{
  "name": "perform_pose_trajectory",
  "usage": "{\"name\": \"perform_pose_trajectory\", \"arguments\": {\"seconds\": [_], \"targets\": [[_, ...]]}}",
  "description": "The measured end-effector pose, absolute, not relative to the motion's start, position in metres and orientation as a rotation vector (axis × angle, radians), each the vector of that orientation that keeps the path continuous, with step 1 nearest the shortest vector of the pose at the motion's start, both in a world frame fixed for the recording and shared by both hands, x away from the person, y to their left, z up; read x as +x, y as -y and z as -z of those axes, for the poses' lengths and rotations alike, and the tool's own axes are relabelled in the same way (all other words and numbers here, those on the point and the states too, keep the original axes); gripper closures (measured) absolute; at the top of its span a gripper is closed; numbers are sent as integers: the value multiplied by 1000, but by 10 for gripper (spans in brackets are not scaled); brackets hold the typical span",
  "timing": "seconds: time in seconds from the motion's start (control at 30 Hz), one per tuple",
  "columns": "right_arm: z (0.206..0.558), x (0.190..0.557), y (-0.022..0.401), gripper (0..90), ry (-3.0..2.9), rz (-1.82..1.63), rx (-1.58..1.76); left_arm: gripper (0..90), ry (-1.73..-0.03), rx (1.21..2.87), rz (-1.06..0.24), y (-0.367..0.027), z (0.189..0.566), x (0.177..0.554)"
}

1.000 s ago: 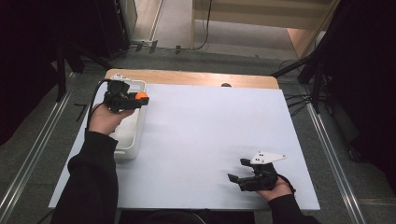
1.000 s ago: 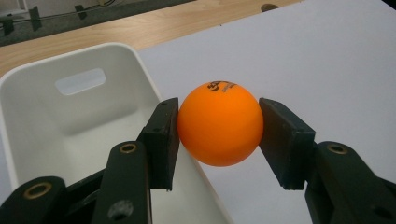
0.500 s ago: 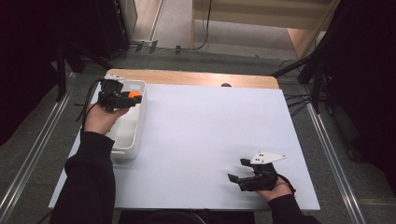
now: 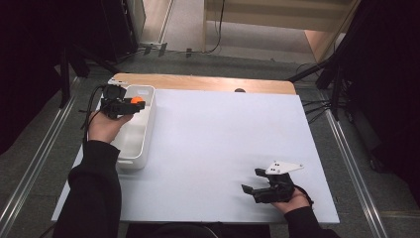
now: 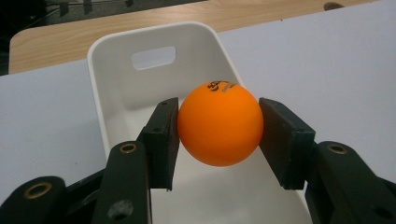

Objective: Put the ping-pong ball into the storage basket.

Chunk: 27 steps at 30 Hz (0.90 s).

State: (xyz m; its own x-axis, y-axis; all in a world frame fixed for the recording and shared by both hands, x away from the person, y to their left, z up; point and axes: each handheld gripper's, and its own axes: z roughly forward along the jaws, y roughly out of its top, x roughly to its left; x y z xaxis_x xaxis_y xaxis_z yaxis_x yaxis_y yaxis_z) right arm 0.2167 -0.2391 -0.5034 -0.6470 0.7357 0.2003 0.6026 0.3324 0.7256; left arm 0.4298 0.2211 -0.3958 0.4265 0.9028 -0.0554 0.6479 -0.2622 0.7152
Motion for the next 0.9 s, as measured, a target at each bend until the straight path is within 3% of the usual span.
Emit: {"name": "perform_pose_trajectory", "arguments": {"seconds": [0.9], "targets": [[503, 217, 239, 180, -2425, -1211, 1231, 504, -1419, 1995, -464, -221, 416, 439]]}}
